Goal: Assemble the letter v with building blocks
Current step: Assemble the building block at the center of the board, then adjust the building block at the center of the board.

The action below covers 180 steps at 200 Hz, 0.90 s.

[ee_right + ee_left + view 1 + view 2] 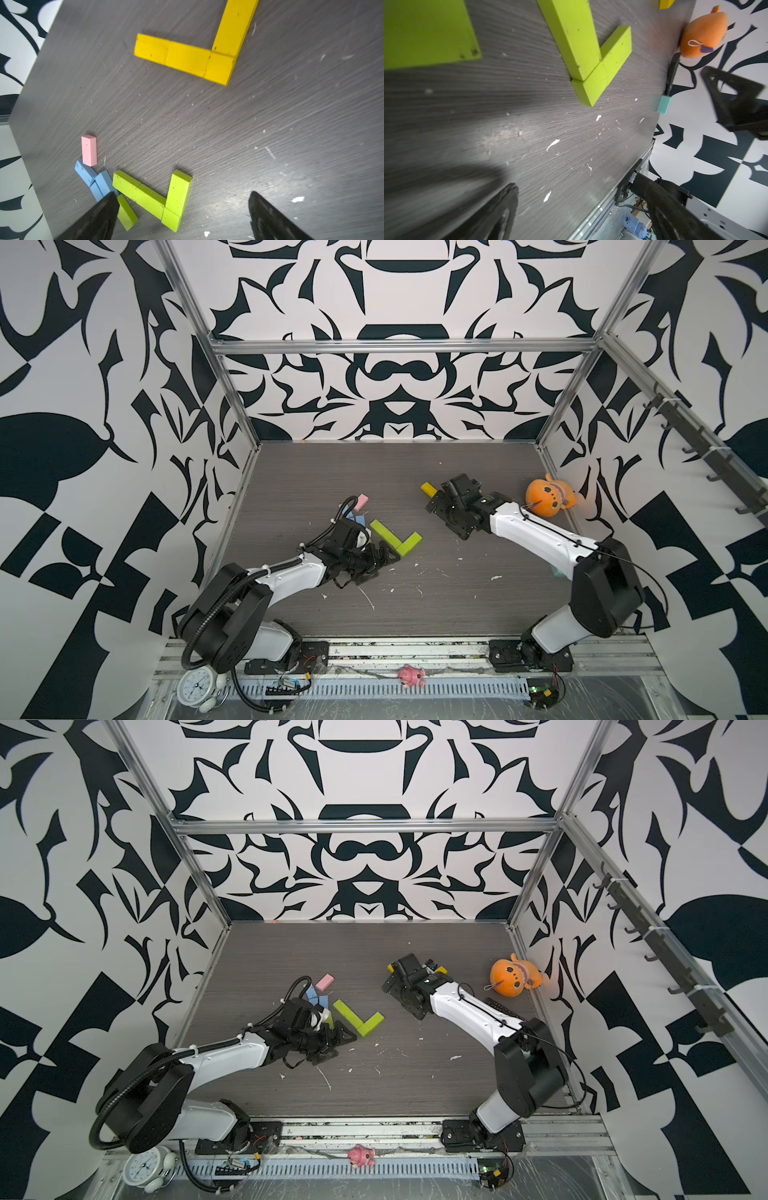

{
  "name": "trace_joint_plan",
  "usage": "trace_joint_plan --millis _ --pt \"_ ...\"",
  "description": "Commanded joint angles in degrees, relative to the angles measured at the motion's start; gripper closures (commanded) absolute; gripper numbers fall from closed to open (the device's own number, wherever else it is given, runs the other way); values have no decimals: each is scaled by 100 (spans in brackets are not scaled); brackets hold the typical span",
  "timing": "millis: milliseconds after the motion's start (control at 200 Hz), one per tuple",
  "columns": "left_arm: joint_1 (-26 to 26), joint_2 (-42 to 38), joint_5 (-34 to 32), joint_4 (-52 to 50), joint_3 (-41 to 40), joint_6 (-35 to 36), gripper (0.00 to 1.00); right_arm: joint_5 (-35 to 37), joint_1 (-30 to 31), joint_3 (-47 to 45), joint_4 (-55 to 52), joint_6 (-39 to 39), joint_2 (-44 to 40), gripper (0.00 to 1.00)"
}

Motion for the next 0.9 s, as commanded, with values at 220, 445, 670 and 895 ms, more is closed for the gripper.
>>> trace_joint_plan --millis 220,445,670,895 --pt "-372 964 -731 604 518 -610 1 -292 -341 174 -526 -1989 -533 1" --pt "-465 1413 -834 649 766 -778 1 -367 -430 165 -572 -2312 -469 1" --pt "-565 1665 -956 717 888 -936 1 -465 -582 139 -633 -2479 -499 1" --pt "-581 1827 -987 777 950 -989 1 -530 -663 96 -633 -2534 -572 1"
